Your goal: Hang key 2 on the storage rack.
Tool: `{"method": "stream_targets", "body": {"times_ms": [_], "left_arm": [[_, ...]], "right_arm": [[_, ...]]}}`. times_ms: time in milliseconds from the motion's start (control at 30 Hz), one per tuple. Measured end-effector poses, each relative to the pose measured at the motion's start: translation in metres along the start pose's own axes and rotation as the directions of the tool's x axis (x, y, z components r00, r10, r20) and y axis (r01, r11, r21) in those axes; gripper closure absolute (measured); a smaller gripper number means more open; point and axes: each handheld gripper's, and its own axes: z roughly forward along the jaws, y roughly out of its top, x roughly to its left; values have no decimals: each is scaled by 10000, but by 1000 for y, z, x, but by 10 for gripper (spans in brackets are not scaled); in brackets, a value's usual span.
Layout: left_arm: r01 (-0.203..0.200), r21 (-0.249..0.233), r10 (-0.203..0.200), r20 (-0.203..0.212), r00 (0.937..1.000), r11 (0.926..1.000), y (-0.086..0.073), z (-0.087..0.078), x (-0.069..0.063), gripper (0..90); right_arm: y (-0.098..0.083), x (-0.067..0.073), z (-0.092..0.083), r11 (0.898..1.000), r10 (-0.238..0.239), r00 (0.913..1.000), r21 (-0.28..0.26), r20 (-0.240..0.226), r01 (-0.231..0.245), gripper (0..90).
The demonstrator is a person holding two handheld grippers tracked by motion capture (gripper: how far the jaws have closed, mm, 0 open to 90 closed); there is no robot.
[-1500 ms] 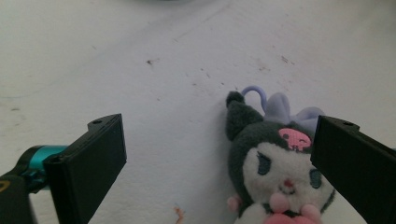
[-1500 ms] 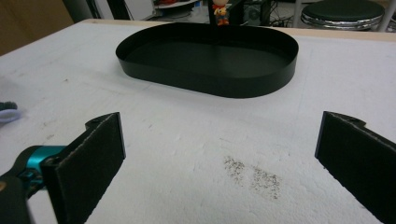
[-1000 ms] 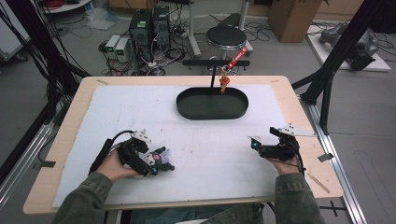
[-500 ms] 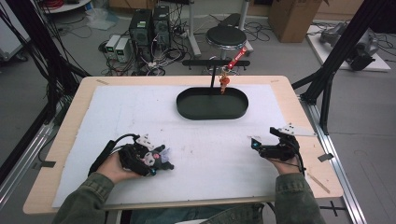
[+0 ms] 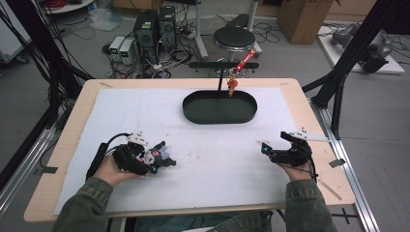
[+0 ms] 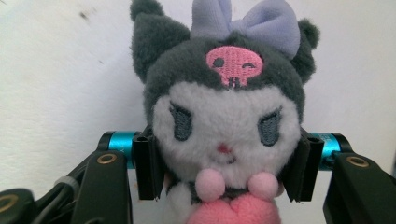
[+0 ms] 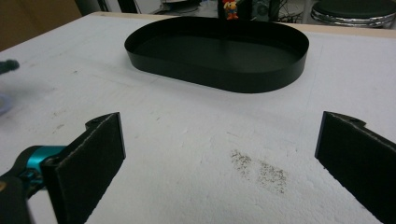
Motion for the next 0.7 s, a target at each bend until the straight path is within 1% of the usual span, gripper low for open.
{"method": "stream_targets", "body": {"times_ms": [67, 100, 133, 200, 233, 267, 367, 400, 433, 467, 600, 667, 700], "left_arm": [[173, -237, -176, -130, 9998, 9996, 2, -6, 3, 427], [135, -407, -151, -394, 9991, 9991, 3, -8, 3, 427], [182, -623, -220, -616, 9979, 9979, 4, -10, 4, 426], [238, -778, -313, -969, 9948, 9967, 7, -13, 6, 426], [300, -752, -377, -1029, 9940, 9967, 9, -14, 7, 426], [372, -769, -444, -945, 9945, 9963, 11, -15, 8, 426], [287, -614, -350, -1055, 9938, 9977, 21, -20, 10, 426], [247, -599, -309, -1051, 9940, 9979, 25, -21, 11, 425], [292, -593, -348, -949, 9949, 9978, 29, -23, 12, 425], [291, -584, -346, -946, 9949, 9979, 33, -23, 13, 424], [225, -560, -290, -1185, 9925, 9982, 48, -27, 18, 421], [181, -565, -254, -1320, 9909, 9982, 56, -30, 19, 422], [187, -579, -263, -1337, 9907, 9981, 60, -31, 19, 422]], "right_arm": [[0, 0, 0, 10000, 28, 10000, -20, -34, -29, 6], [0, 0, -1, 10000, 5, 10000, -39, -59, -5, 6], [0, 0, -1, 10000, -2, 10000, -46, -61, 1, 6], [-1, 0, -1, 10000, 4, 9999, 32, -101, -4, 6], [-1, 0, 0, 10000, -22, 9999, 80, -107, 22, 6], [-1, 0, 0, 9999, -33, 9999, 101, -113, 34, 6], [-1, 0, 1, 10000, -28, 9998, 30, -181, 29, 6], [-1, -1, 1, 10000, 2, 9998, 0, -193, -2, 6], [-1, -1, 0, 10000, 65, 9998, 32, -197, -65, 6], [-1, -2, 1, 10000, 19, 9998, 7, -221, -18, 6], [-1, -4, 3, 9998, 171, 9996, 50, -236, -170, 6], [-1, -4, 4, 10000, 68, 9995, 55, -320, -67, 6], [-1, -3, 4, 9999, 102, 9994, 99, -319, -99, 6]]}}
